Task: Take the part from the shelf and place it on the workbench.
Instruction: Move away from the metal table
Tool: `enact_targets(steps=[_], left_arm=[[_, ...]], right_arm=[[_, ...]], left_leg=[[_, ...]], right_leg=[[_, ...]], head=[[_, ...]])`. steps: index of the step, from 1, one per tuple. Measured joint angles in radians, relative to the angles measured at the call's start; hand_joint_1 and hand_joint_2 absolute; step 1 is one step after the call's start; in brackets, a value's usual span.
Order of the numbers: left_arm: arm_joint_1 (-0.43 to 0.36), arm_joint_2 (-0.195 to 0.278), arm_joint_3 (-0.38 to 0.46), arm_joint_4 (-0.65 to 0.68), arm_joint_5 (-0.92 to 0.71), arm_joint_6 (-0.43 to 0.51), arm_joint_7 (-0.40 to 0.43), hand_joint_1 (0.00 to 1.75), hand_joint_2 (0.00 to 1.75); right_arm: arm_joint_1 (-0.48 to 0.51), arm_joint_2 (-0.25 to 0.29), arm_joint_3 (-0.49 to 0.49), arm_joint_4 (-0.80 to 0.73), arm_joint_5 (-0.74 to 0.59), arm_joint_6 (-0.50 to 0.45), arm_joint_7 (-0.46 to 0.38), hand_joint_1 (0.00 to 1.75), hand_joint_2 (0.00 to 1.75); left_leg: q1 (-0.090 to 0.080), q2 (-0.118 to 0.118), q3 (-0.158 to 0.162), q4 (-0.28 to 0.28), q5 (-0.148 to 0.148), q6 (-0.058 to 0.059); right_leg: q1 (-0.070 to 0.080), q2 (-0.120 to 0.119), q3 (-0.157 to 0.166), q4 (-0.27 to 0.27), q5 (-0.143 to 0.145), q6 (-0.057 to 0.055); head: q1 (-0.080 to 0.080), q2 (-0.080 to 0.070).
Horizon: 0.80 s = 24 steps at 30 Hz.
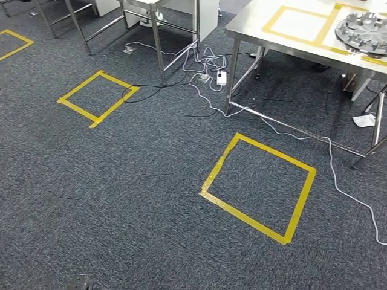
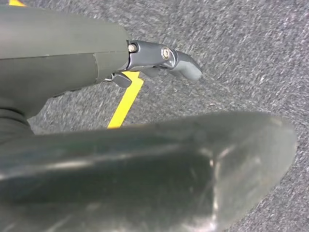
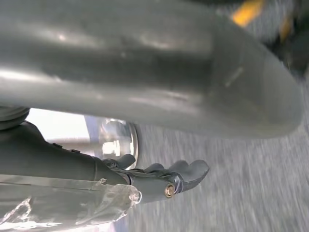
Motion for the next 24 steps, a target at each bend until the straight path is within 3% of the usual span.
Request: enact_targets(steps=[2,4,6,7,9,10,11,13,15,17,19,21,22,23,24], left_arm=[[0.000,-0.008,0.010,-0.012,0.007,0.006,0.003,0.00,0.00],[-0.003,-0.020,0.017,-0.029,0.012,0.006,0.010,0.00,0.00],[-0.001,-0.034,0.024,-0.053,0.015,-0.005,0.036,0.00,0.00],[0.003,-0.042,0.028,-0.067,0.017,-0.013,0.053,0.00,0.00],[0.014,-0.056,0.036,-0.095,0.017,-0.026,0.078,0.00,0.00],[0.018,-0.063,0.039,-0.110,0.017,-0.032,0.082,0.00,0.00],[0.019,-0.069,0.042,-0.125,0.017,-0.037,0.085,0.00,0.00],[0.019,-0.082,0.045,-0.154,0.017,-0.047,0.088,0.00,0.00],[0.025,-0.092,0.049,-0.175,0.016,-0.053,0.091,0.00,0.00],[0.033,-0.098,0.055,-0.194,0.015,-0.059,0.099,0.00,0.00],[0.035,-0.105,0.059,-0.219,0.009,-0.072,0.108,0.00,0.00],[0.037,-0.116,0.064,-0.247,0.002,-0.092,0.118,0.00,0.00],[0.041,-0.121,0.068,-0.262,0.000,-0.102,0.123,0.00,0.00],[0.045,-0.127,0.071,-0.277,-0.002,-0.110,0.124,0.00,0.00],[0.048,-0.132,0.074,-0.293,-0.002,-0.117,0.118,0.00,0.00]], right_arm=[[-0.006,-0.005,0.008,-0.001,0.000,-0.050,-0.001,0.00,0.00],[-0.008,-0.011,0.009,-0.002,-0.003,-0.074,0.003,0.00,0.00],[-0.008,-0.016,0.009,-0.003,-0.003,-0.073,0.027,0.00,0.00],[-0.007,-0.018,0.009,-0.003,-0.002,-0.067,0.043,0.00,0.00],[-0.005,-0.019,0.009,-0.003,0.002,-0.054,0.068,0.00,0.00],[-0.003,-0.020,0.011,-0.004,0.003,-0.051,0.072,0.00,0.00],[-0.001,-0.021,0.013,-0.004,0.003,-0.049,0.074,0.00,0.00],[0.001,-0.023,0.018,-0.006,0.004,-0.047,0.076,0.00,0.00],[0.000,-0.025,0.022,-0.008,0.005,-0.046,0.078,0.00,0.00],[-0.001,-0.025,0.029,-0.009,0.005,-0.044,0.076,0.00,0.00],[0.003,-0.025,0.035,-0.008,0.006,-0.041,0.071,0.00,0.00],[0.008,-0.025,0.044,-0.005,0.005,-0.039,0.064,0.00,0.00],[0.009,-0.024,0.050,-0.003,0.005,-0.039,0.060,0.00,0.00],[0.009,-0.024,0.055,-0.002,0.005,-0.040,0.054,0.00,0.00],[0.008,-0.024,0.060,-0.001,0.003,-0.044,0.042,0.00,0.00]], left_leg=[[-0.002,0.043,-0.025,0.043,-0.031,-0.008],[-0.004,0.098,-0.081,0.161,-0.100,-0.013],[-0.003,0.112,-0.128,0.269,-0.142,-0.018],[-0.003,0.114,-0.129,0.280,-0.137,-0.018],[-0.003,0.129,-0.076,0.199,-0.086,-0.017],[-0.004,0.158,-0.037,0.136,-0.059,-0.015],[-0.006,0.186,-0.003,0.075,-0.042,-0.012],[-0.009,0.219,0.024,0.019,-0.036,-0.002],[-0.010,0.197,0.019,0.014,-0.036,0.011],[-0.007,0.174,0.017,0.012,-0.032,0.022],[-0.007,0.148,0.014,0.011,-0.028,0.030],[-0.009,0.118,0.011,0.011,-0.026,0.034],[-0.010,0.103,0.011,0.012,-0.024,0.034],[-0.010,0.088,0.011,0.012,-0.023,0.033],[-0.010,0.074,0.011,0.012,-0.022,0.031]], right_leg=[[-0.002,-0.029,0.000,-0.007,0.008,-0.014],[-0.001,-0.060,-0.003,-0.010,0.010,-0.020],[0.002,-0.094,-0.006,-0.010,0.010,-0.022],[0.003,-0.110,-0.007,-0.010,0.010,-0.022],[0.003,-0.138,-0.006,-0.009,0.009,-0.019],[0.006,-0.150,-0.005,-0.008,0.008,-0.016],[0.010,-0.161,-0.007,-0.003,0.005,-0.011],[0.018,-0.185,-0.009,0.005,0.000,0.000],[0.017,-0.202,-0.009,0.008,-0.004,0.011],[0.012,-0.161,-0.022,0.044,-0.035,0.022],[0.008,-0.100,-0.070,0.156,-0.099,0.028],[0.008,-0.079,-0.126,0.277,-0.145,0.027],[0.008,-0.076,-0.137,0.296,-0.142,0.026],[0.008,-0.072,-0.130,0.279,-0.121,0.023],[0.007,-0.066,-0.106,0.226,-0.087,0.020]], head=[[-0.005,0.000],[-0.013,0.000],[-0.015,0.000],[-0.015,0.000],[-0.015,0.000],[-0.016,0.000],[-0.018,0.000],[-0.017,0.000],[-0.012,0.000],[-0.009,0.000],[-0.004,0.000],[-0.001,0.000],[0.000,0.000],[0.001,0.000],[0.001,0.000]])
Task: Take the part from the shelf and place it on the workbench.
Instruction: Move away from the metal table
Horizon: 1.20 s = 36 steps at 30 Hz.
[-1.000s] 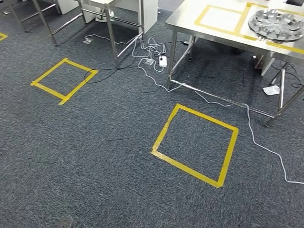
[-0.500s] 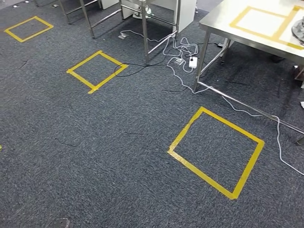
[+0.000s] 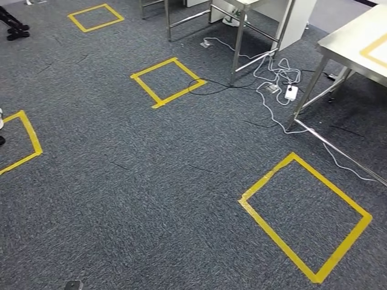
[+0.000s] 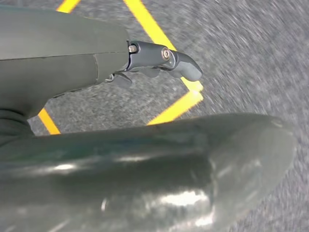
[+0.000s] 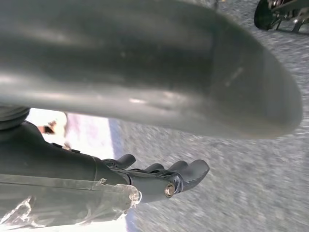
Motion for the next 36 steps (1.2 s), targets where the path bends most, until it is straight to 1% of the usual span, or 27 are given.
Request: enact_targets(steps=[2,3,4,6,7,8,10,12,13,14,15,17,19,20,22,23,24,26,27,28,29,30,31,33,34,35,36], left_arm=[[0.000,-0.007,0.004,-0.025,0.000,-0.009,-0.026,0.00,0.00],[-0.003,-0.006,0.006,-0.033,-0.001,-0.011,-0.042,0.00,0.00],[-0.006,-0.004,0.007,-0.036,-0.002,-0.012,-0.054,0.00,0.00],[-0.009,0.002,0.009,-0.035,-0.005,-0.010,-0.072,0.00,0.00],[-0.009,0.006,0.010,-0.033,-0.005,-0.007,-0.082,0.00,0.00],[-0.010,0.010,0.011,-0.027,-0.005,-0.002,-0.094,0.00,0.00],[-0.017,0.019,0.012,-0.006,-0.005,0.007,-0.104,0.00,0.00],[-0.024,0.027,0.012,0.022,-0.009,0.018,-0.090,0.00,0.00],[-0.024,0.030,0.012,0.035,-0.011,0.025,-0.080,0.00,0.00],[-0.022,0.033,0.013,0.047,-0.013,0.030,-0.074,0.00,0.00],[-0.019,0.036,0.014,0.057,-0.014,0.034,-0.072,0.00,0.00],[-0.018,0.041,0.015,0.076,-0.020,0.037,-0.072,0.00,0.00],[-0.023,0.047,0.015,0.094,-0.027,0.035,-0.074,0.00,0.00],[-0.024,0.050,0.015,0.102,-0.031,0.034,-0.075,0.00,0.00],[-0.022,0.057,0.015,0.119,-0.041,0.032,-0.077,0.00,0.00],[-0.019,0.061,0.014,0.127,-0.047,0.032,-0.076,0.00,0.00],[-0.018,0.066,0.013,0.136,-0.054,0.031,-0.076,0.00,0.00],[-0.018,0.075,0.010,0.153,-0.068,0.032,-0.075,0.00,0.00],[-0.019,0.080,0.008,0.163,-0.074,0.033,-0.074,0.00,0.00],[-0.018,0.085,0.007,0.172,-0.078,0.035,-0.073,0.00,0.00],[-0.016,0.090,0.007,0.182,-0.081,0.036,-0.069,0.00,0.00],[-0.014,0.094,0.007,0.190,-0.082,0.036,-0.065,0.00,0.00],[-0.012,0.098,0.007,0.198,-0.081,0.035,-0.060,0.00,0.00],[-0.012,0.106,0.008,0.210,-0.079,0.032,-0.050,0.00,0.00],[-0.012,0.110,0.008,0.215,-0.078,0.031,-0.046,0.00,0.00],[-0.011,0.113,0.008,0.219,-0.078,0.031,-0.043,0.00,0.00],[-0.010,0.115,0.008,0.223,-0.078,0.031,-0.041,0.00,0.00]], right_arm=[[-0.003,0.000,0.008,0.004,-0.002,-0.014,-0.033,0.00,0.00],[-0.007,0.001,0.011,0.007,-0.003,-0.022,-0.047,0.00,0.00],[-0.011,0.001,0.012,0.011,-0.002,-0.029,-0.055,0.00,0.00],[-0.020,0.001,0.013,0.016,-0.001,-0.036,-0.060,0.00,0.00],[-0.023,0.001,0.013,0.017,0.000,-0.038,-0.060,0.00,0.00],[-0.024,0.001,0.013,0.017,0.000,-0.039,-0.061,0.00,0.00],[-0.024,-0.001,0.013,0.018,0.000,-0.040,-0.058,0.00,0.00],[-0.022,-0.003,0.013,0.018,0.000,-0.034,-0.044,0.00,0.00],[-0.020,-0.004,0.013,0.017,0.000,-0.030,-0.037,0.00,0.00],[-0.019,-0.004,0.014,0.017,0.000,-0.026,-0.033,0.00,0.00],[-0.017,-0.003,0.014,0.017,0.000,-0.022,-0.032,0.00,0.00],[-0.014,-0.003,0.014,0.014,0.001,-0.018,-0.037,0.00,0.00],[-0.013,-0.003,0.013,0.010,0.001,-0.017,-0.044,0.00,0.00],[-0.012,-0.003,0.013,0.008,0.001,-0.017,-0.047,0.00,0.00],[-0.013,-0.004,0.013,0.003,0.001,-0.018,-0.053,0.00,0.00],[-0.013,-0.004,0.013,0.001,0.002,-0.018,-0.056,0.00,0.00],[-0.013,-0.003,0.013,-0.001,0.002,-0.018,-0.058,0.00,0.00],[-0.010,-0.003,0.013,-0.004,0.002,-0.018,-0.060,0.00,0.00],[-0.006,-0.003,0.013,-0.005,0.002,-0.018,-0.060,0.00,0.00],[-0.003,-0.003,0.014,-0.006,0.002,-0.018,-0.058,0.00,0.00],[0.000,-0.003,0.014,-0.007,0.002,-0.017,-0.056,0.00,0.00],[0.001,-0.004,0.015,-0.008,0.002,-0.018,-0.053,0.00,0.00],[0.002,-0.004,0.017,-0.008,0.002,-0.018,-0.050,0.00,0.00],[0.001,-0.004,0.020,-0.008,0.001,-0.019,-0.044,0.00,0.00],[0.001,-0.005,0.020,-0.008,0.001,-0.019,-0.040,0.00,0.00],[0.001,-0.005,0.021,-0.008,0.001,-0.019,-0.037,0.00,0.00],[0.001,-0.005,0.021,-0.008,0.001,-0.019,-0.034,0.00,0.00]], left_leg=[[0.000,-0.027,-0.002,0.002,0.003,-0.007],[0.000,-0.039,-0.005,0.003,0.006,-0.012],[0.000,-0.050,-0.009,0.003,0.009,-0.018],[0.004,-0.069,-0.016,-0.002,0.018,-0.032],[0.004,-0.060,-0.021,0.000,0.017,-0.038],[0.004,-0.040,-0.030,0.015,0.005,-0.042],[0.001,0.017,-0.076,0.110,-0.055,-0.048],[0.002,0.037,-0.136,0.241,-0.115,-0.054],[0.003,0.039,-0.150,0.275,-0.123,-0.055],[0.002,0.040,-0.145,0.274,-0.112,-0.055],[0.002,0.045,-0.122,0.235,-0.085,-0.054],[0.000,0.089,-0.045,0.103,-0.027,-0.051],[-0.003,0.123,0.002,0.017,-0.003,-0.041],[-0.005,0.122,0.005,0.005,-0.004,-0.036],[-0.005,0.099,0.002,0.000,-0.001,-0.022],[-0.004,0.090,0.001,-0.002,0.001,-0.016],[-0.002,0.080,0.001,-0.004,0.004,-0.010],[0.000,0.060,-0.001,-0.005,0.007,-0.003],[0.000,0.047,-0.002,-0.005,0.008,-0.001],[-0.001,0.034,-0.002,-0.005,0.009,0.000],[-0.001,0.020,-0.002,-0.005,0.010,0.000],[0.000,0.006,-0.002,-0.004,0.011,-0.001],[0.000,-0.008,-0.002,-0.004,0.012,-0.004],[0.001,-0.034,-0.004,-0.002,0.015,-0.012],[0.001,-0.045,-0.006,-0.001,0.016,-0.017],[0.002,-0.055,-0.010,-0.002,0.019,-0.024],[0.004,-0.064,-0.013,-0.003,0.022,-0.031]], right_leg=[[-0.006,0.049,0.061,-0.134,0.057,-0.004],[-0.009,0.071,0.081,-0.180,0.072,-0.005],[-0.010,0.086,0.091,-0.202,0.075,-0.007],[-0.007,0.072,0.092,-0.205,0.079,-0.018],[-0.007,0.061,0.092,-0.208,0.083,-0.025],[-0.007,0.048,0.092,-0.211,0.087,-0.032],[-0.006,0.019,0.090,-0.215,0.091,-0.041],[-0.003,-0.013,0.087,-0.215,0.091,-0.044],[-0.002,-0.028,0.087,-0.215,0.091,-0.045],[-0.001,-0.042,0.086,-0.215,0.091,-0.045],[-0.001,-0.055,0.087,-0.215,0.090,-0.044],[0.002,-0.078,0.089,-0.213,0.087,-0.039],[0.008,-0.098,0.089,-0.210,0.083,-0.029],[0.011,-0.109,0.090,-0.210,0.082,-0.024],[0.008,-0.122,0.094,-0.212,0.080,-0.013],[0.006,-0.109,0.092,-0.203,0.071,-0.007],[0.004,-0.086,0.082,-0.177,0.052,-0.002],[0.001,-0.030,0.030,-0.059,-0.013,0.004],[0.000,-0.017,-0.003,0.013,-0.044,0.005],[0.000,-0.011,-0.029,0.067,-0.061,0.005],[0.000,-0.009,-0.040,0.086,-0.058,0.005],[-0.001,-0.007,-0.031,0.063,-0.035,0.004],[-0.003,0.001,-0.003,0.003,0.002,0.003],[-0.010,0.045,0.062,-0.138,0.061,0.002],[-0.012,0.062,0.082,-0.183,0.074,0.000],[-0.012,0.072,0.091,-0.203,0.076,-0.004],[-0.009,0.066,0.093,-0.206,0.076,-0.009]], head=[[0.002,0.000],[0.002,0.000],[0.002,0.000],[0.002,0.000],[0.002,0.000],[-0.001,0.000],[-0.006,0.000],[-0.008,0.000],[-0.008,0.000],[-0.009,0.000],[-0.009,0.000],[-0.009,0.000],[-0.008,0.000],[-0.007,0.000],[-0.004,0.000],[-0.003,0.000],[-0.002,0.000],[0.002,0.000],[0.003,0.000],[0.003,0.000],[0.003,0.000],[0.004,0.000],[0.004,0.000],[0.004,0.000],[0.004,0.000],[0.004,0.000],[0.003,0.000]])
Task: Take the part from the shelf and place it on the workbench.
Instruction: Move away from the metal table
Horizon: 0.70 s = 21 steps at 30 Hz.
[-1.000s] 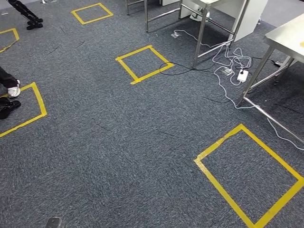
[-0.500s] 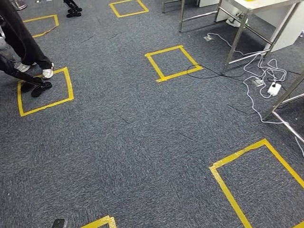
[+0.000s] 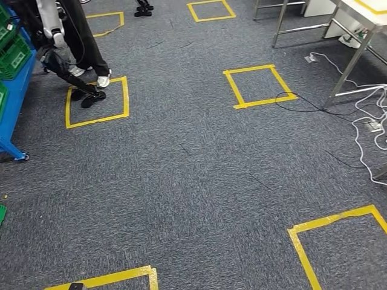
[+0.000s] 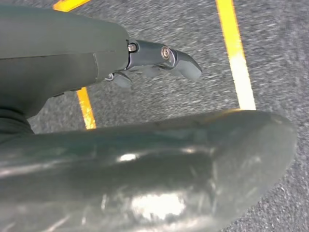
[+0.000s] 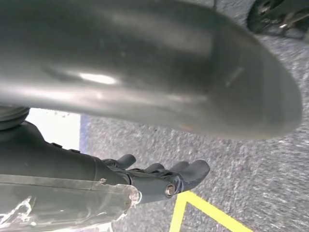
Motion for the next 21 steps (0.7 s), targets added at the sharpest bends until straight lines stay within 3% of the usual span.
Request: enact_targets(steps=[1,3,5,7,8,9,10,12,13,14,16,17,19,21], left_arm=[[0.003,0.002,0.000,0.003,0.000,0.001,0.001,0.00,0.00],[0.007,0.005,0.001,0.008,0.000,0.002,0.001,0.00,0.00],[0.004,0.006,0.001,0.012,0.000,0.002,-0.001,0.00,0.00],[0.000,0.006,0.001,0.014,0.000,0.001,-0.009,0.00,0.00],[0.000,0.006,0.001,0.014,0.000,0.001,-0.014,0.00,0.00],[0.001,0.007,0.001,0.014,-0.001,0.001,-0.019,0.00,0.00],[0.001,0.007,0.001,0.014,-0.003,0.001,-0.022,0.00,0.00],[0.000,0.007,0.001,0.014,-0.008,0.000,-0.030,0.00,0.00],[-0.002,0.007,0.001,0.014,-0.010,0.000,-0.032,0.00,0.00],[-0.003,0.006,0.001,0.014,-0.012,0.000,-0.035,0.00,0.00],[-0.003,0.004,0.001,0.013,-0.016,-0.001,-0.037,0.00,0.00],[-0.001,0.003,0.001,0.012,-0.018,-0.001,-0.038,0.00,0.00],[0.000,0.000,0.002,0.008,-0.018,-0.003,-0.038,0.00,0.00],[-0.002,-0.001,0.002,0.002,-0.018,-0.006,-0.039,0.00,0.00]], right_arm=[[0.000,0.000,0.000,0.000,0.000,0.000,0.004,0.00,0.00],[0.000,0.000,0.001,0.000,0.000,0.001,0.011,0.00,0.00],[0.002,-0.001,0.001,0.000,0.000,0.002,0.019,0.00,0.00],[0.004,-0.002,0.001,0.000,0.000,0.004,0.025,0.00,0.00],[0.004,-0.002,0.001,0.001,0.000,0.004,0.026,0.00,0.00],[0.003,-0.001,0.001,0.001,0.000,0.005,0.025,0.00,0.00],[0.002,-0.001,0.001,0.002,0.000,0.005,0.022,0.00,0.00],[-0.001,-0.001,0.001,0.002,0.000,0.005,0.008,0.00,0.00],[-0.002,-0.002,0.001,0.003,0.000,0.004,-0.002,0.00,0.00],[-0.004,-0.002,0.001,0.003,0.000,0.004,-0.012,0.00,0.00],[-0.008,-0.004,0.004,0.005,0.000,0.004,-0.025,0.00,0.00],[-0.010,-0.004,0.007,0.007,0.000,0.004,-0.030,0.00,0.00],[-0.014,-0.005,0.015,0.011,0.000,0.003,-0.038,0.00,0.00],[-0.014,-0.006,0.021,0.018,0.000,0.003,-0.044,0.00,0.00]], left_leg=[[0.003,-0.007,-0.003,-0.003,0.004,-0.007],[0.003,0.023,-0.016,0.016,-0.011,-0.016],[0.000,0.079,-0.062,0.111,-0.071,-0.021],[0.001,0.101,-0.124,0.245,-0.132,-0.026],[0.001,0.103,-0.139,0.280,-0.138,-0.027],[0.001,0.105,-0.134,0.276,-0.125,-0.027],[0.001,0.111,-0.108,0.230,-0.096,-0.027],[-0.002,0.153,-0.030,0.091,-0.036,-0.025],[-0.003,0.170,-0.002,0.038,-0.020,-0.020],[-0.005,0.181,0.012,0.010,-0.015,-0.014],[-0.008,0.166,0.013,0.001,-0.015,0.001],[-0.007,0.156,0.013,0.000,-0.014,0.006],[-0.003,0.135,0.014,-0.002,-0.010,0.019],[-0.001,0.114,0.012,-0.002,-0.008,0.026]], right_leg=[[0.002,-0.010,0.001,-0.001,0.003,-0.007],[0.002,-0.033,0.002,-0.007,0.011,-0.022],[0.003,-0.060,0.001,-0.012,0.015,-0.031],[0.007,-0.090,-0.001,-0.012,0.014,-0.034],[0.008,-0.105,-0.002,-0.012,0.014,-0.034],[0.008,-0.119,-0.002,-0.012,0.013,-0.034],[0.008,-0.132,-0.001,-0.012,0.013,-0.033],[0.012,-0.155,0.001,-0.009,0.008,-0.027],[0.015,-0.164,0.001,-0.008,0.005,-0.023],[0.018,-0.173,0.002,-0.007,0.002,-0.018],[0.019,-0.191,0.010,-0.009,-0.001,-0.009],[0.017,-0.189,0.013,-0.007,-0.006,-0.003],[0.012,-0.146,-0.004,0.043,-0.042,0.008],[0.009,-0.092,-0.064,0.174,-0.110,0.012]], head=[[0.000,0.000],[-0.003,0.000],[-0.008,0.000],[-0.010,0.000],[-0.010,0.000],[-0.010,0.000],[-0.011,0.000],[-0.012,0.000],[-0.010,0.000],[-0.008,0.000],[-0.004,0.000],[-0.003,0.000],[0.000,0.000],[0.004,0.000]])
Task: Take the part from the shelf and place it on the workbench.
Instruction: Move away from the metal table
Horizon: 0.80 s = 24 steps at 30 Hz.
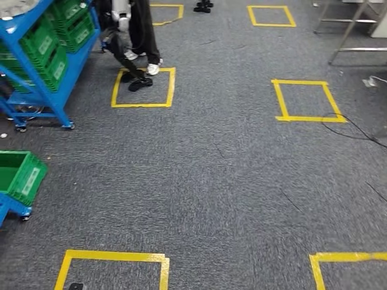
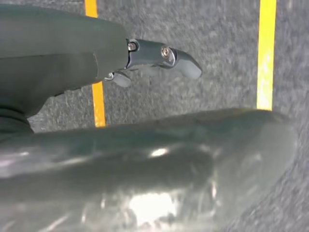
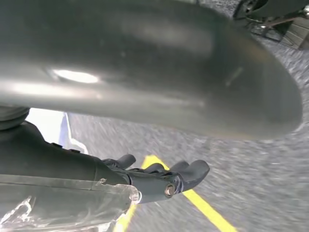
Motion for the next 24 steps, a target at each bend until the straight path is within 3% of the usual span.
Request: enact_targets(steps=[1,2,3,5,7,9,11,13,15,17,18,20,22,24], left_arm=[[-0.001,-0.001,0.000,-0.003,0.000,-0.002,0.000,0.00,0.00],[0.000,-0.001,0.000,-0.006,0.000,-0.003,0.000,0.00,0.00],[0.001,-0.002,0.001,-0.008,0.000,-0.005,-0.001,0.00,0.00],[0.004,-0.005,0.002,-0.017,0.000,-0.011,-0.001,0.00,0.00],[0.002,-0.010,0.005,-0.030,0.000,-0.020,-0.001,0.00,0.00],[0.003,-0.015,0.008,-0.045,0.000,-0.030,-0.002,0.00,0.00],[0.009,-0.022,0.013,-0.056,0.001,-0.036,-0.004,0.00,0.00],[0.012,-0.029,0.020,-0.065,0.000,-0.041,-0.005,0.00,0.00],[0.009,-0.038,0.024,-0.072,-0.001,-0.046,-0.005,0.00,0.00],[0.006,-0.044,0.027,-0.077,-0.002,-0.048,-0.005,0.00,0.00],[0.006,-0.046,0.029,-0.080,-0.003,-0.048,-0.005,0.00,0.00],[0.007,-0.047,0.033,-0.085,-0.003,-0.049,-0.007,0.00,0.00],[0.003,-0.047,0.034,-0.090,-0.004,-0.050,-0.010,0.00,0.00],[-0.002,-0.048,0.034,-0.092,-0.006,-0.052,-0.013,0.00,0.00]], right_arm=[[0.001,-0.001,0.002,0.004,0.000,0.000,-0.002,0.00,0.00],[0.002,-0.001,0.003,0.007,0.000,0.000,-0.004,0.00,0.00],[0.002,-0.002,0.005,0.010,0.000,-0.001,-0.006,0.00,0.00],[0.001,-0.005,0.009,0.014,0.000,-0.003,-0.011,0.00,0.00],[-0.001,-0.007,0.013,0.019,-0.002,-0.008,-0.015,0.00,0.00],[-0.003,-0.010,0.012,0.023,-0.016,-0.015,-0.020,0.00,0.00],[-0.006,-0.012,0.005,0.025,-0.043,-0.020,-0.030,0.00,0.00],[-0.009,-0.015,-0.009,0.025,-0.065,-0.024,-0.038,0.00,0.00],[-0.009,-0.020,-0.023,0.025,-0.075,-0.026,-0.041,0.00,0.00],[-0.008,-0.023,-0.035,0.025,-0.072,-0.026,-0.043,0.00,0.00],[-0.008,-0.024,-0.038,0.026,-0.067,-0.026,-0.045,0.00,0.00],[-0.010,-0.024,-0.042,0.028,-0.047,-0.024,-0.048,0.00,0.00],[-0.010,-0.024,-0.040,0.030,-0.023,-0.023,-0.050,0.00,0.00],[-0.010,-0.024,-0.033,0.031,-0.009,-0.023,-0.052,0.00,0.00]], left_leg=[[0.000,-0.014,-0.001,0.000,0.001,0.002],[0.000,-0.028,-0.001,0.000,0.001,0.002],[0.000,-0.043,0.000,0.001,0.001,0.001],[0.002,-0.074,0.001,0.001,0.003,-0.003],[0.001,-0.102,-0.002,0.004,0.004,-0.011],[0.003,-0.126,-0.011,0.004,0.009,-0.025],[0.007,-0.140,-0.019,0.002,0.015,-0.038],[0.005,-0.097,-0.038,0.037,-0.012,-0.045],[0.001,-0.034,-0.093,0.152,-0.079,-0.048],[0.001,-0.014,-0.145,0.268,-0.126,-0.051],[0.001,-0.011,-0.150,0.285,-0.124,-0.051],[0.001,0.003,-0.104,0.210,-0.072,-0.049],[-0.003,0.050,-0.028,0.079,-0.021,-0.043],[-0.007,0.075,0.004,0.015,-0.008,-0.031]], right_leg=[[0.000,0.011,-0.034,0.069,-0.026,0.001],[0.000,0.016,-0.057,0.112,-0.034,0.000],[0.000,0.018,-0.063,0.115,-0.020,-0.001],[-0.004,0.035,-0.020,0.008,0.054,-0.003],[-0.013,0.086,0.038,-0.122,0.107,-0.004],[-0.015,0.111,0.057,-0.166,0.113,-0.008],[-0.012,0.088,0.058,-0.171,0.117,-0.019],[-0.012,0.062,0.058,-0.177,0.124,-0.033],[-0.009,0.030,0.057,-0.180,0.125,-0.042],[-0.005,-0.004,0.056,-0.180,0.124,-0.045],[-0.004,-0.019,0.056,-0.180,0.123,-0.045],[-0.004,-0.046,0.057,-0.180,0.122,-0.043],[0.000,-0.069,0.058,-0.177,0.118,-0.036],[0.006,-0.090,0.061,-0.175,0.113,-0.026]], head=[[0.001,0.000],[0.001,0.000],[0.002,0.000],[0.002,0.000],[0.003,0.000],[0.003,0.000],[0.003,0.000],[-0.002,0.000],[-0.007,0.000],[-0.008,0.000],[-0.008,0.000],[-0.009,0.000],[-0.010,0.000],[-0.007,0.000]])
